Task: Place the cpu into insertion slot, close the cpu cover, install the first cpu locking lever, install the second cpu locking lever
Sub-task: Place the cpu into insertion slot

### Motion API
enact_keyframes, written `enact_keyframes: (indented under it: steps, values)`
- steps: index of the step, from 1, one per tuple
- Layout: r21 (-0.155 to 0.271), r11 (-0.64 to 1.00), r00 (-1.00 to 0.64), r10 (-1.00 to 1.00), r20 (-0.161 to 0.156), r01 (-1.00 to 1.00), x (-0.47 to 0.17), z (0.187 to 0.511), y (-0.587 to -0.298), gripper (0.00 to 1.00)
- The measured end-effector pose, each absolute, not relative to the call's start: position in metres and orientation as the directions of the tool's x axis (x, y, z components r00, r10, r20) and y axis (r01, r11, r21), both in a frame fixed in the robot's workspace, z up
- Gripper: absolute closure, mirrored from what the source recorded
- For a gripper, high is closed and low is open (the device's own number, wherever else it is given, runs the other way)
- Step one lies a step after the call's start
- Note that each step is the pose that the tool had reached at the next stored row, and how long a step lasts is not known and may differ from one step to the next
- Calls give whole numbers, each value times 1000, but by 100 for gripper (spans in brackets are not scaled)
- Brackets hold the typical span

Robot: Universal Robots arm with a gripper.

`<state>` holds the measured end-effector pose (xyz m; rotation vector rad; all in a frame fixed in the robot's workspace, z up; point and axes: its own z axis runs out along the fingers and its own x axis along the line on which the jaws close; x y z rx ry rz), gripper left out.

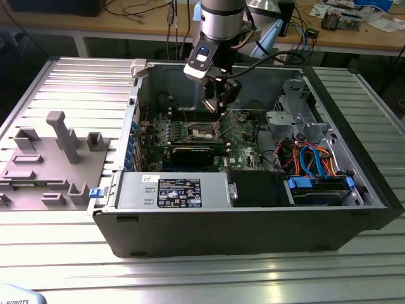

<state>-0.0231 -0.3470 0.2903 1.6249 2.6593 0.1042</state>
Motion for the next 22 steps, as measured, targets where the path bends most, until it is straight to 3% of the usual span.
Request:
enact_keyframes:
  steps: [22]
  values:
    - [69,438,-439,898,15,897,-23,290,-347,46]
